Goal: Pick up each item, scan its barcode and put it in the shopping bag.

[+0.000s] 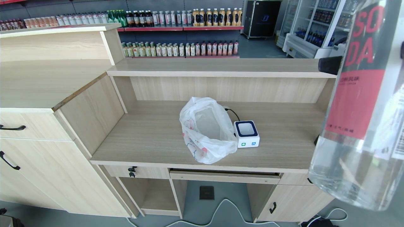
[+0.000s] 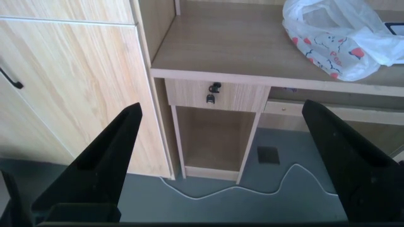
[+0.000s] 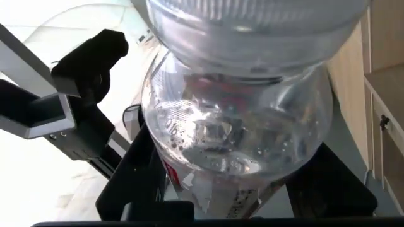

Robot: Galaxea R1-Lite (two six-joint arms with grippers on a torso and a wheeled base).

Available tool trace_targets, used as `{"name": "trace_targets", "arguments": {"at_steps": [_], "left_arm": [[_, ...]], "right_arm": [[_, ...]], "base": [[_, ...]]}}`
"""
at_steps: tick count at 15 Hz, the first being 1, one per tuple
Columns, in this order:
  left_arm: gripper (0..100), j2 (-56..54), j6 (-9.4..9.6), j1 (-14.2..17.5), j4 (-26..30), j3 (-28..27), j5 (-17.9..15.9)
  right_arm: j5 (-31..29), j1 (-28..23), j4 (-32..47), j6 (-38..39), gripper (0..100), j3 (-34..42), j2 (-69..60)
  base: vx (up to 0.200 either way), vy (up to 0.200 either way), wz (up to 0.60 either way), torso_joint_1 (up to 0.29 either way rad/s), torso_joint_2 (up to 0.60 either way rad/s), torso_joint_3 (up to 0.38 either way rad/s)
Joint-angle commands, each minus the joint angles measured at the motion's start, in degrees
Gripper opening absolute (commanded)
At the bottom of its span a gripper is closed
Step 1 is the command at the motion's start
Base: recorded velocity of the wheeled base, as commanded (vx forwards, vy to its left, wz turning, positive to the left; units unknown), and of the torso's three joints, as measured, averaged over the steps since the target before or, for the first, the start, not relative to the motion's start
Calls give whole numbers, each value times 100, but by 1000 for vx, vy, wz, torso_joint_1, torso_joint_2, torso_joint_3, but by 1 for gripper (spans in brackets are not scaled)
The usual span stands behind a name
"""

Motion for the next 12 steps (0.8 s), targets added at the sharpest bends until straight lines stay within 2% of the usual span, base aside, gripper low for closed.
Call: {"name": "trace_targets", "arguments": {"at_steps": [1, 5, 10, 11, 12], "left_arm": [[100, 2, 2, 4, 0, 0, 5], [100, 2, 2, 4, 0, 0, -3], [100, 2, -6, 4, 0, 0, 5], [100, 2, -6, 4, 0, 0, 5], [100, 2, 2, 4, 0, 0, 5]], "right_arm": [[74, 9, -19, 218, 0, -54, -17], [268, 88, -19, 535, 0, -397, 150], [224, 80, 8, 517, 0, -186, 168], [162, 88, -1, 491, 0, -142, 168], [-356, 255, -1, 262, 0, -98, 238]], "base": [[0, 0, 0, 0, 0, 0], [0, 0, 0, 0, 0, 0], [0, 0, 0, 0, 0, 0], [0, 0, 0, 0, 0, 0], [0, 0, 0, 0, 0, 0]]}}
